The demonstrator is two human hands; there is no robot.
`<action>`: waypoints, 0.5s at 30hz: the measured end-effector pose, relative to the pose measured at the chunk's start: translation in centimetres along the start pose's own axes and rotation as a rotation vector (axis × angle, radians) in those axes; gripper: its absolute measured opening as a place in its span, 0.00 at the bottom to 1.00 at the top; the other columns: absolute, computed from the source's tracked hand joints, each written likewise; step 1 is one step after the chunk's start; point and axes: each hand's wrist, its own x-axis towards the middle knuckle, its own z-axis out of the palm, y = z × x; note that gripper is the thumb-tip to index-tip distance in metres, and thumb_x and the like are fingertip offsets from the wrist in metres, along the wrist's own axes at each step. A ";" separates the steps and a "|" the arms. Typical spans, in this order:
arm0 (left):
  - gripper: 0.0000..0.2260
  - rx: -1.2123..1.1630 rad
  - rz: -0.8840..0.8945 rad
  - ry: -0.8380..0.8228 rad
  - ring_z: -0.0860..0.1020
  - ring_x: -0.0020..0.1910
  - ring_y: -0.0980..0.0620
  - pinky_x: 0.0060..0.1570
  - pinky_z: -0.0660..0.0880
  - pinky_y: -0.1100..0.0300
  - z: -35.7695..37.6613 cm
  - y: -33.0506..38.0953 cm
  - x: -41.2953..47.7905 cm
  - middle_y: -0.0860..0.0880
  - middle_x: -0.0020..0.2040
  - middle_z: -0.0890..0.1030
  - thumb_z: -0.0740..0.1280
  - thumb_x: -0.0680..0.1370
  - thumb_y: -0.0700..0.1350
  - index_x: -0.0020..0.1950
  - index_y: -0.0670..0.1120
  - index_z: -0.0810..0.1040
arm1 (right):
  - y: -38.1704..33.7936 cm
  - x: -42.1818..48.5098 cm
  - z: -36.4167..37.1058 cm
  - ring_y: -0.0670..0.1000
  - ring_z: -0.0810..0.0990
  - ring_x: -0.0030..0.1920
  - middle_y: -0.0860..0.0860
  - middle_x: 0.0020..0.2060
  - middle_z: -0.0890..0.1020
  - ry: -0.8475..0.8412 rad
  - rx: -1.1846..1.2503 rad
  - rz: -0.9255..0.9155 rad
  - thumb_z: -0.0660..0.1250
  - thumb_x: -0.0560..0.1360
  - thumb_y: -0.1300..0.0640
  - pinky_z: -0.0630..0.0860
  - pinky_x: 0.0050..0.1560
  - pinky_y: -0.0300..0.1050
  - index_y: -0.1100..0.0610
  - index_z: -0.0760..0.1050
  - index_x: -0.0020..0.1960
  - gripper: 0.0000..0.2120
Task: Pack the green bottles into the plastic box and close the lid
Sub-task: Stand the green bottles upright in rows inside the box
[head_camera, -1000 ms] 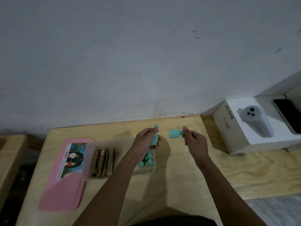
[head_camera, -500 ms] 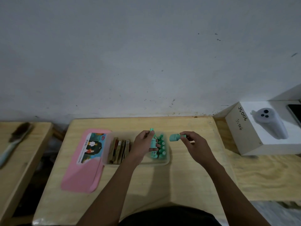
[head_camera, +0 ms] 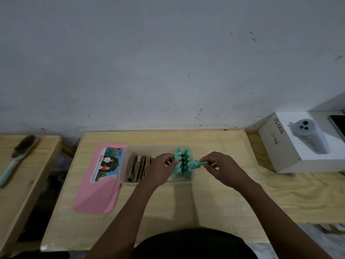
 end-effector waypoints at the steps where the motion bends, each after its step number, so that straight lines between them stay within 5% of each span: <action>1: 0.09 0.039 0.017 -0.017 0.78 0.46 0.52 0.47 0.74 0.59 -0.1 -0.1 0.0 0.50 0.46 0.81 0.68 0.76 0.49 0.52 0.47 0.81 | -0.1 0.1 0.1 0.44 0.80 0.42 0.44 0.46 0.80 -0.034 -0.023 -0.011 0.69 0.75 0.60 0.78 0.45 0.36 0.51 0.81 0.55 0.10; 7: 0.11 0.172 0.084 -0.123 0.78 0.47 0.52 0.49 0.75 0.55 -0.8 -0.7 -0.2 0.52 0.48 0.81 0.69 0.76 0.49 0.56 0.49 0.80 | -1.6 0.6 0.7 0.43 0.76 0.41 0.47 0.52 0.78 -0.219 -0.206 -0.077 0.65 0.78 0.58 0.74 0.45 0.35 0.52 0.80 0.58 0.11; 11: 0.12 0.207 0.080 -0.166 0.79 0.46 0.53 0.48 0.76 0.56 -0.8 -0.6 -0.4 0.55 0.47 0.80 0.69 0.76 0.50 0.58 0.50 0.80 | -2.1 1.1 1.6 0.48 0.78 0.49 0.49 0.57 0.77 -0.320 -0.324 -0.061 0.61 0.79 0.58 0.68 0.47 0.36 0.53 0.79 0.61 0.14; 15: 0.11 0.225 0.083 -0.199 0.78 0.46 0.52 0.48 0.76 0.55 -0.5 -1.0 -0.7 0.55 0.46 0.79 0.68 0.76 0.49 0.57 0.50 0.80 | -2.8 1.3 2.7 0.51 0.78 0.54 0.50 0.58 0.78 -0.338 -0.426 -0.040 0.62 0.78 0.56 0.74 0.51 0.44 0.53 0.79 0.61 0.14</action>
